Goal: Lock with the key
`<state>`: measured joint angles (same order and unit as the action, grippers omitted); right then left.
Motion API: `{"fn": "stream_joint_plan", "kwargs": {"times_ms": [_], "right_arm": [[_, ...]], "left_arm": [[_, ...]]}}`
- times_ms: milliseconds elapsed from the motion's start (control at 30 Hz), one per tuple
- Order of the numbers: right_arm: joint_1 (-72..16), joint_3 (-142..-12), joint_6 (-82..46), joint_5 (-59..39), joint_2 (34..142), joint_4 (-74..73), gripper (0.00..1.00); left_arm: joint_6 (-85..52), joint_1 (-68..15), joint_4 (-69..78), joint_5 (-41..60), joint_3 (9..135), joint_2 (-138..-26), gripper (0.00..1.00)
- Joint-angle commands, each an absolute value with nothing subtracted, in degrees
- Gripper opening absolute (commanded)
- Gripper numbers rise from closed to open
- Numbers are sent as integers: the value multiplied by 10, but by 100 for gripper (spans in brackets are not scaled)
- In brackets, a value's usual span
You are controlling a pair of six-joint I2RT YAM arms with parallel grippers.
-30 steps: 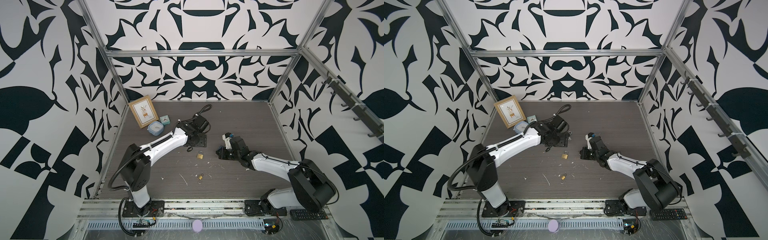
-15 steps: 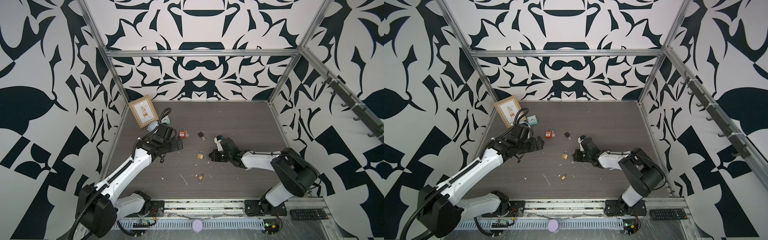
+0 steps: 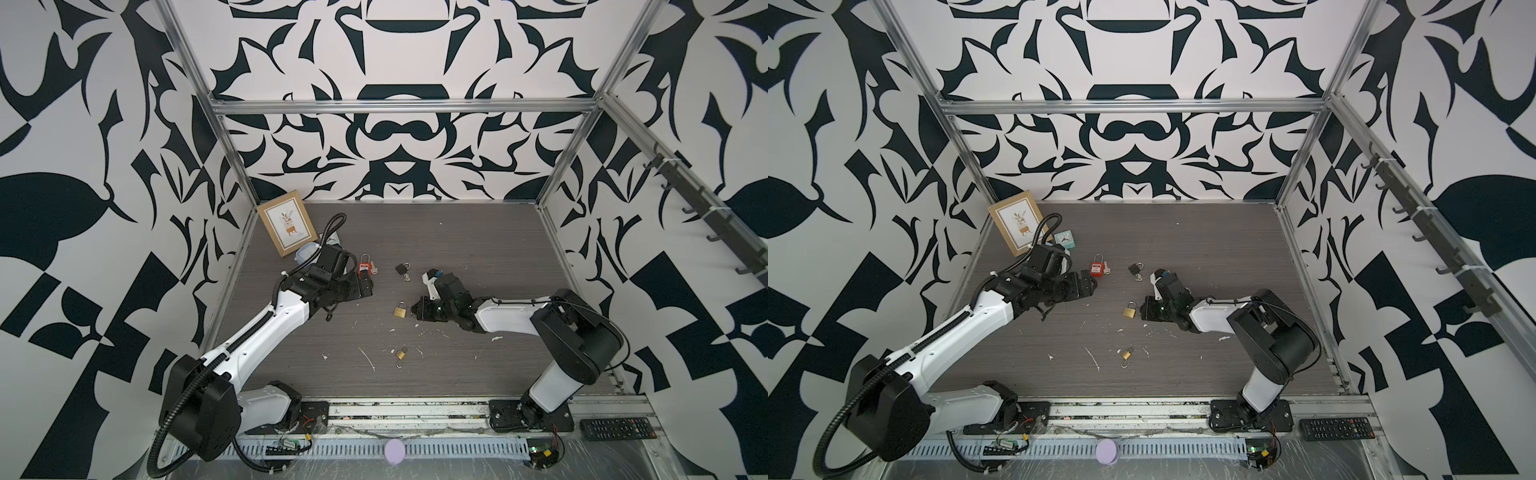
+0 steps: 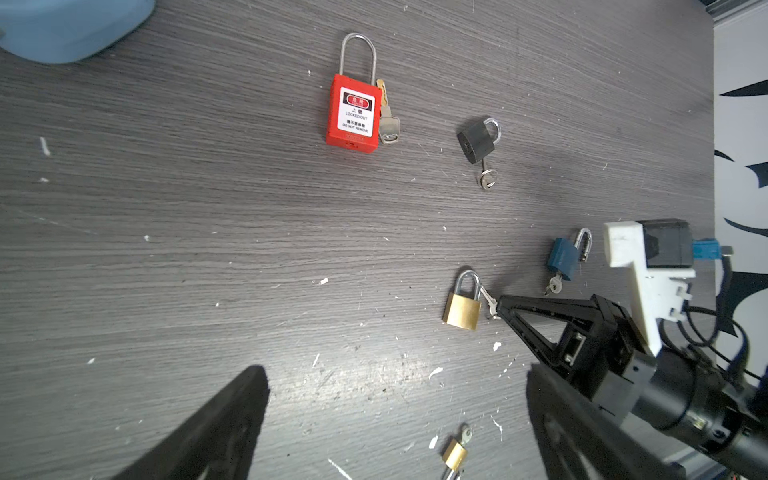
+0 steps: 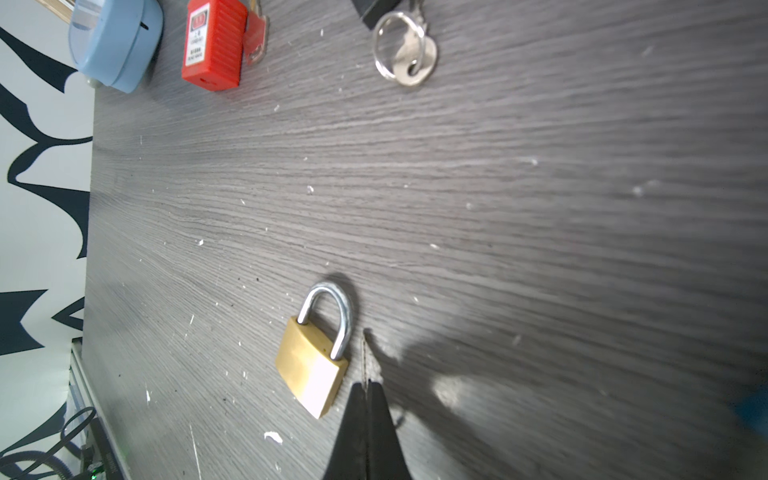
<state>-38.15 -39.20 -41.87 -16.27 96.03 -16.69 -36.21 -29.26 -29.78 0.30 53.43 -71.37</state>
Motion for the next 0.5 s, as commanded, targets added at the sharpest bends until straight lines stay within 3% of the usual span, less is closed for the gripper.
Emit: {"fn": "stream_joint_plan", "kwargs": {"times_ms": [0,200,467], "right_arm": [[-388,-408,-419,-169,969,-165,0],[-396,-412,-421,-167,973,-164,2],[-398,-413,-415,-146,955,-148,21]], "left_arm": [[-365,-291,-293,13,546,-711,100],[-365,-291,-294,13,540,-702,100],[-364,-291,-298,7,535,-692,100]]}}
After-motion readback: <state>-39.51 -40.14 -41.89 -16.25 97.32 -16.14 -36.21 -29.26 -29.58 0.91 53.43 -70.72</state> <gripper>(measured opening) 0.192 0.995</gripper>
